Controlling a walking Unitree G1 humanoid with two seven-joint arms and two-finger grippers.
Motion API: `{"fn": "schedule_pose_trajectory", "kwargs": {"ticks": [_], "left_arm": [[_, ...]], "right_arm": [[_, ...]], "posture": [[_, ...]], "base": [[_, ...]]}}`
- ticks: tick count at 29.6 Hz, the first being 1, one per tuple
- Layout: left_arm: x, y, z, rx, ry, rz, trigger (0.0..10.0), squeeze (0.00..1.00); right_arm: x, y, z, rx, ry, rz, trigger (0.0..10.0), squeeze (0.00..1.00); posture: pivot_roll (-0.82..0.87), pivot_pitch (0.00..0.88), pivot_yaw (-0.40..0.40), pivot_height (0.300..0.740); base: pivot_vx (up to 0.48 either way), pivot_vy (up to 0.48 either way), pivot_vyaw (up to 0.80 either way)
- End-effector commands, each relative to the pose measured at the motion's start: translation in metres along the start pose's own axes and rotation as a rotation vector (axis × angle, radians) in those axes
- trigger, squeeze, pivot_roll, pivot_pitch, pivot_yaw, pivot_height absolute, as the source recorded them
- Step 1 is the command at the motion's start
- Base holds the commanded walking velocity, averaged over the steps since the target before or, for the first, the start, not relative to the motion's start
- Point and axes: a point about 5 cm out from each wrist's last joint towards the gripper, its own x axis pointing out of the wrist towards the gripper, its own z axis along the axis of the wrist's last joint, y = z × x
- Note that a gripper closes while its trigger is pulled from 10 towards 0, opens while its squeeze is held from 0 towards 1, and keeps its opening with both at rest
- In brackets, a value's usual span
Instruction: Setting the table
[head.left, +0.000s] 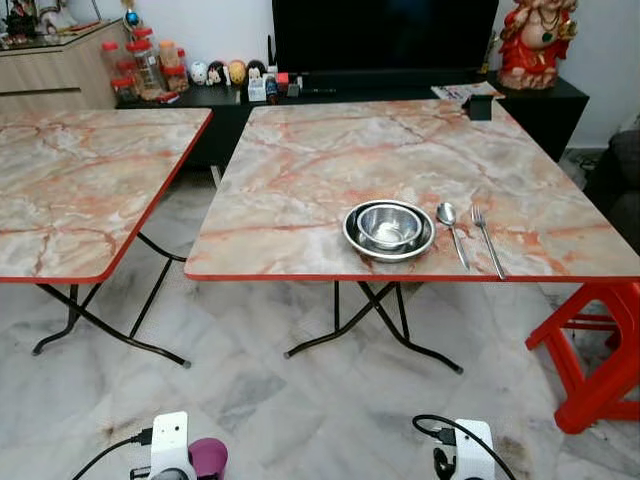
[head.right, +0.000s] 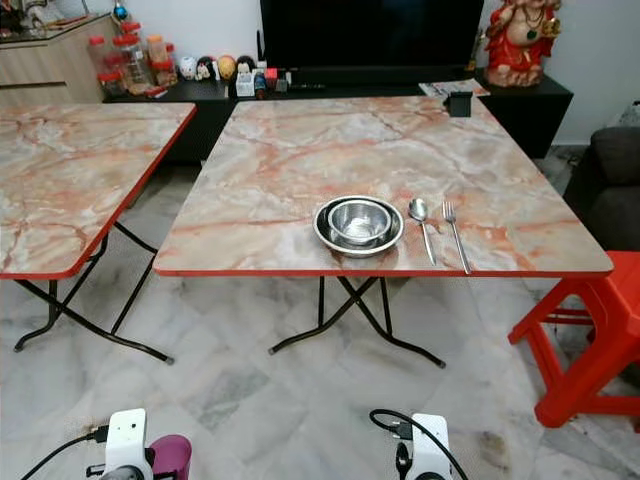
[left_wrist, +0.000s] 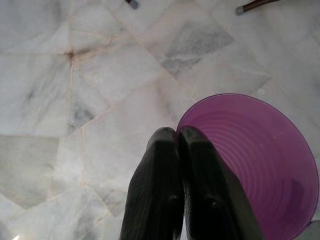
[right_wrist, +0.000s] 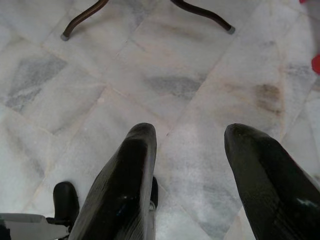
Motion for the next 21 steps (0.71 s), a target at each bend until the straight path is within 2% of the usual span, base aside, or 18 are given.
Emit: {"fn": "schedule_pose_trajectory", "kwargs": {"ticks": [1,17,21], "left_arm": [[0.0006,0.0033,0.0027,-0.006,-0.004,0.010,10.0,0.00],[0.0004,0.0042,0.0018,-0.007,-0.004,0.011,10.0,0.00],[0.0004,0.0032,0.0016,-0.002,-0.001,-0.002,10.0,0.00]], "right_arm": [[0.0007,0.0035,0.0020,-0.015,0.000,0.010,10.0,0.00],[0.0007,0.0055,0.0019,-0.009,-0.001,0.020,10.0,0.00],[0.0007,0.0060,0.0017,-0.010,0.000,0.022,10.0,0.00]], "posture": [[-0.07,0.000,0.022,0.740],[-0.07,0.000,0.022,0.740],[-0.07,0.000,0.024,0.740]], "base": [[0.349,0.000,0.00],[0.344,0.000,0.00],[0.142,0.000,0.00]]}}
